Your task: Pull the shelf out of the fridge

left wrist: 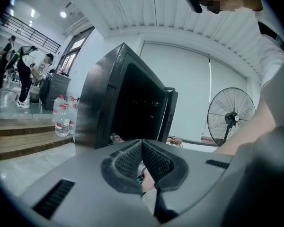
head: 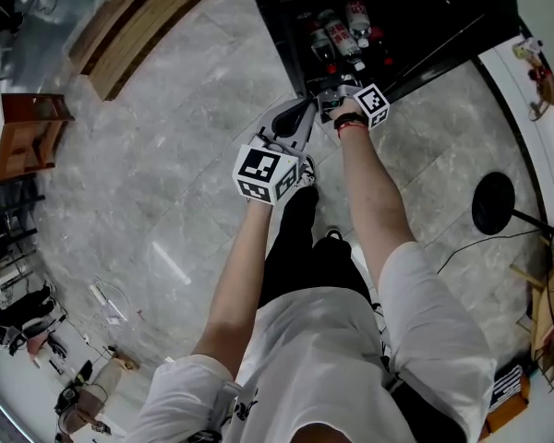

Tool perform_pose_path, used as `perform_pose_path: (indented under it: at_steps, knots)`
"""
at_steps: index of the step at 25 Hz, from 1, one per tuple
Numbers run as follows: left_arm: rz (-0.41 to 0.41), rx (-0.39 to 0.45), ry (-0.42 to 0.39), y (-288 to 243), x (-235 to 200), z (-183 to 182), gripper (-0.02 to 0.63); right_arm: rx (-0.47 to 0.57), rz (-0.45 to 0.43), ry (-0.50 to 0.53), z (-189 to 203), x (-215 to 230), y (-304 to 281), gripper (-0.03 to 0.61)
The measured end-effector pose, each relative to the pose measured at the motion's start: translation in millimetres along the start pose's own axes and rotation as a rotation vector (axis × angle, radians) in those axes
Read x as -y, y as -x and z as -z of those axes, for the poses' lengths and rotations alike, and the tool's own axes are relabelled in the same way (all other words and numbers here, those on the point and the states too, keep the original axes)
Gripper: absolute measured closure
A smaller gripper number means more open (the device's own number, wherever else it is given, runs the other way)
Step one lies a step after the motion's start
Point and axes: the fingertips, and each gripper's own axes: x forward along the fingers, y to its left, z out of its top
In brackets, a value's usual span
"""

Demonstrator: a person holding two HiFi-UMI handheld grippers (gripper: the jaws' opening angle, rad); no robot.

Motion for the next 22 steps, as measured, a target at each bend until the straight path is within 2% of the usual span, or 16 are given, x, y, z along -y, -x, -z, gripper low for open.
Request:
perform_pose_path:
  at_steps: [22]
  knots:
    - [0.047,-0.013,0.026,-10,16,-6,0.597,-0.028,0.036,0.003,-3,-1,55,0.535]
